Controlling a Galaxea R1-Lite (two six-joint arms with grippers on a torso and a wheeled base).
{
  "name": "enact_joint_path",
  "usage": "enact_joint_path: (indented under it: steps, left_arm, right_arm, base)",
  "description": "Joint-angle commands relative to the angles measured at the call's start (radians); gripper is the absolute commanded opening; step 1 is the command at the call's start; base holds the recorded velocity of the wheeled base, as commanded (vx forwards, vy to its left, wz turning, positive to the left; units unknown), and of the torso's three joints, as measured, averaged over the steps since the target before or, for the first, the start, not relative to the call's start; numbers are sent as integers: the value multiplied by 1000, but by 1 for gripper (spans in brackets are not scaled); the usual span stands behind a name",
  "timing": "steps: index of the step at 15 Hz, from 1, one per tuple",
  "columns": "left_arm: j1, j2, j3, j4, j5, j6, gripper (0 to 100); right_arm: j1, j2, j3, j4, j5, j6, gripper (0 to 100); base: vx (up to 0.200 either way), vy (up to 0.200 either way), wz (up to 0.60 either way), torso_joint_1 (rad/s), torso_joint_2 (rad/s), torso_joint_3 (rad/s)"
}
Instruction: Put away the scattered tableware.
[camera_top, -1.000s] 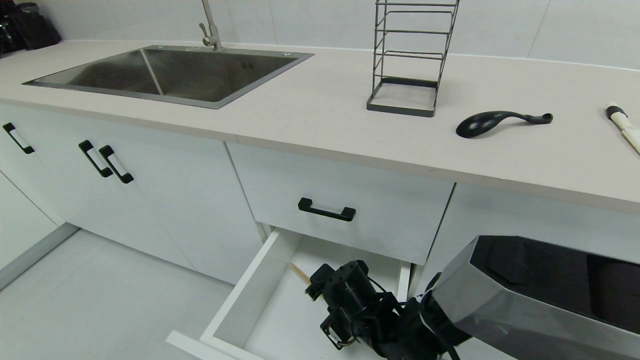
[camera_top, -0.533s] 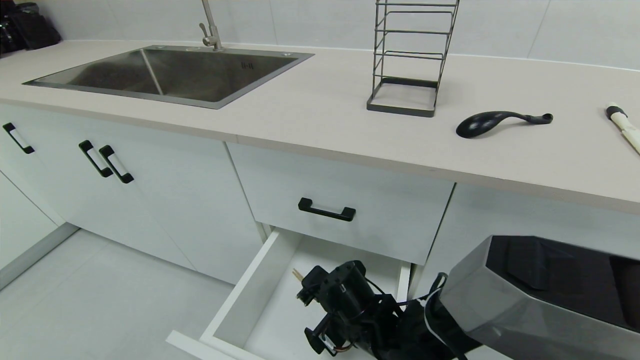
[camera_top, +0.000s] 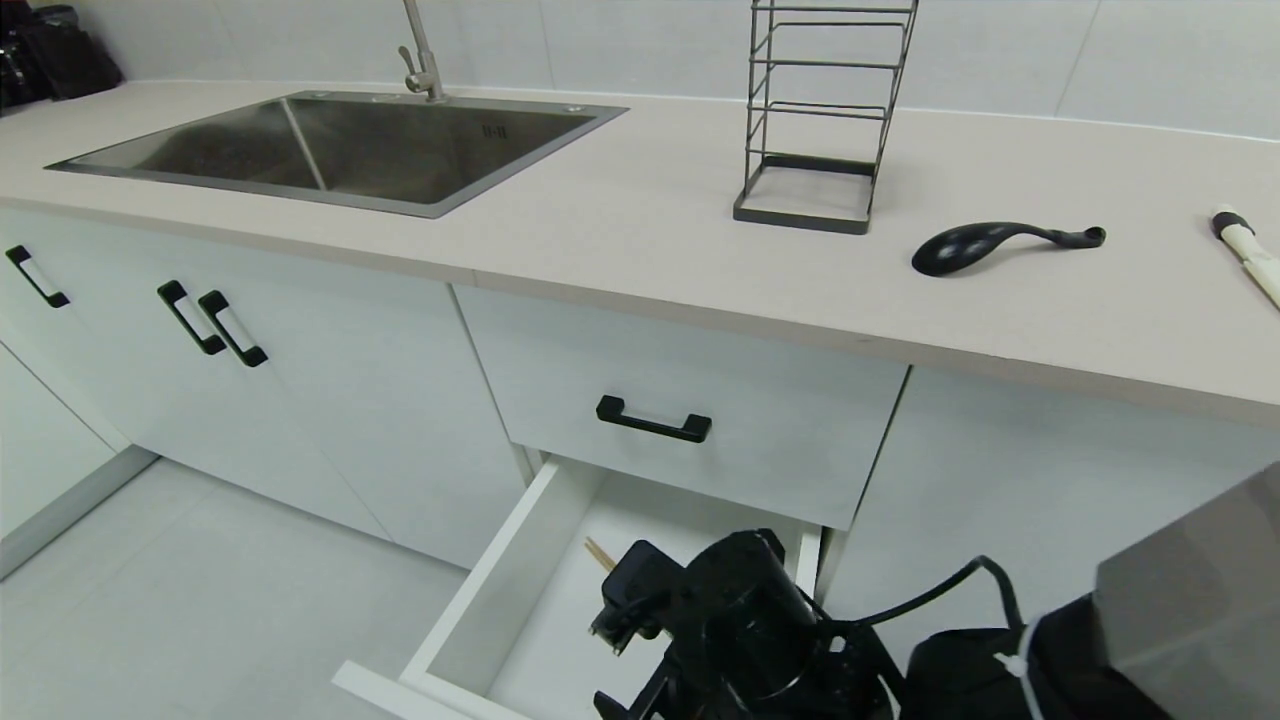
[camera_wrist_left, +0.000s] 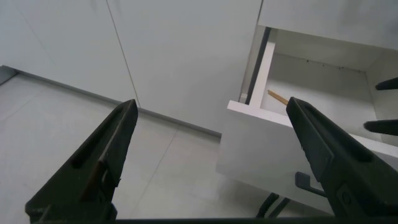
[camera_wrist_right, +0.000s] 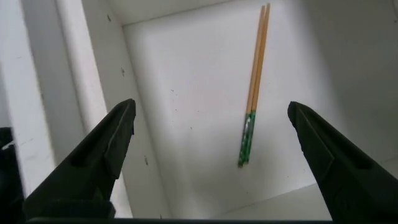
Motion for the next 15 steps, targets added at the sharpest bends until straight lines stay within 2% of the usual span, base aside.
enact_joint_path:
  steps: [1,7,10,15]
  left_arm:
    - [0,0,0,0,0,0,100]
    - [0,0,0,0,0,0,100]
    - [0,0,0,0,0,0,100]
    - [0,0,0,0,0,0,100]
  right_arm:
    - [0,-151,120,-59,35,-7,100]
    - [-5,-403,347,-248,140,-122,100]
    - [-63,-472,425,-265,201,-172,100]
    - [-63,-437,552,-277,224,-175,100]
  base:
    - [0,0,0,0,0,0]
    - [0,0,0,0,0,0]
    - [0,0,0,0,0,0]
    - [0,0,0,0,0,0]
